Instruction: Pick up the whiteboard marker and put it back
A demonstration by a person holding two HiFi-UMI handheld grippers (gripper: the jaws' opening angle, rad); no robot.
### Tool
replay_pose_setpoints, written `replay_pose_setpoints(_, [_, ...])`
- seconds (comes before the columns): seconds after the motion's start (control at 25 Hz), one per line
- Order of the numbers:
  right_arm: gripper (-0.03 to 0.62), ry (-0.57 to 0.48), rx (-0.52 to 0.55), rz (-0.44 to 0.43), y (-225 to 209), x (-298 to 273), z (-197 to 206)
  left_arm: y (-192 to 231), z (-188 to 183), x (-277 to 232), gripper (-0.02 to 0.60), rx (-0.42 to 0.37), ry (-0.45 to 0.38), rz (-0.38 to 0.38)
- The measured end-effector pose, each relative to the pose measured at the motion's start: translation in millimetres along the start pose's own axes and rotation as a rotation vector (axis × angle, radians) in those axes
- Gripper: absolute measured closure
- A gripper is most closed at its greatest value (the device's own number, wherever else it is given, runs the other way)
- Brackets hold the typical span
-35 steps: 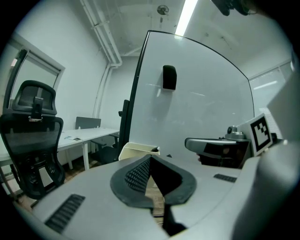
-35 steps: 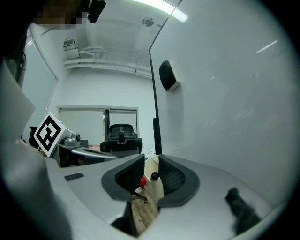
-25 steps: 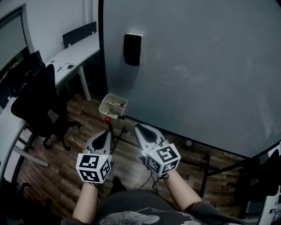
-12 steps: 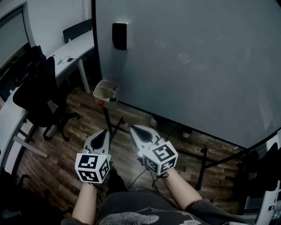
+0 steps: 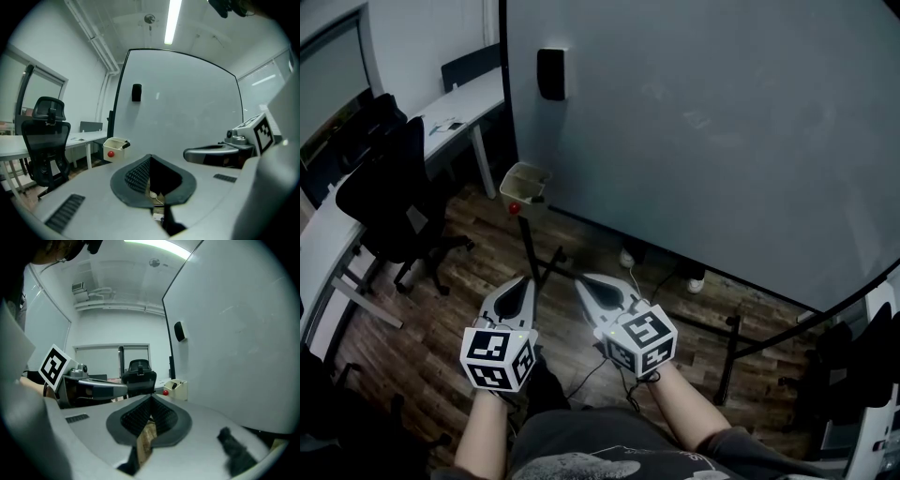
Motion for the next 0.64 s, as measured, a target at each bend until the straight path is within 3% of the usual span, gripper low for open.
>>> replay_pose_setpoints(0.64, [0.572,0.002,-0.049,0.024,8.8,27.0,10.2,-14.3,12.0,26.6,0.569,0.003,0.012,-0.012])
Point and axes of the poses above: the fingertips, and each gripper's own axes: x backward along the fingers, y to its left, z out of its underside, the point moved 9 cm from there along x, backward along the fingers, and after that the axes turned 2 degrees about -y, right-handed, at the moved point
